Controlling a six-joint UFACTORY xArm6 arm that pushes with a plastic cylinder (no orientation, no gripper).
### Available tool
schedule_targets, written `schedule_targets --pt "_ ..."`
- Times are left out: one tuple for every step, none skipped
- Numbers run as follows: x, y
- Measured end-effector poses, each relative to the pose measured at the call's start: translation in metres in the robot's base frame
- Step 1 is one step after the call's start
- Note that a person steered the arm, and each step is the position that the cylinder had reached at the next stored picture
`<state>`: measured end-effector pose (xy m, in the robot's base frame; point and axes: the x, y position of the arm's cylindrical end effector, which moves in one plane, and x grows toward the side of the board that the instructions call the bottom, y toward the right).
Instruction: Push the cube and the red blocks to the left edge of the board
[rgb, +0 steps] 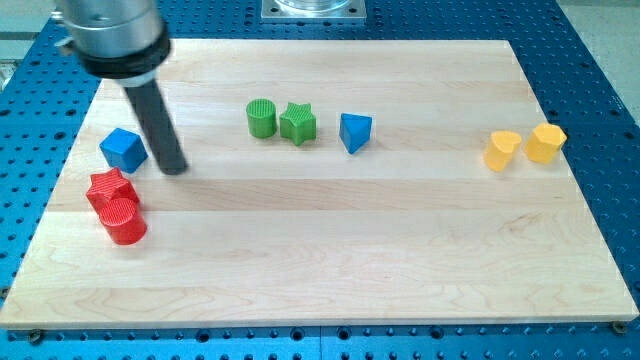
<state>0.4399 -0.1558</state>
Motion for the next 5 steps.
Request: schedule_targets --pt "-0.004 -0.04" --pt "0.0 -0.056" --pt "0.039 -0.069" --pt "0.065 -0.07" --pt "0.069 -0.068"
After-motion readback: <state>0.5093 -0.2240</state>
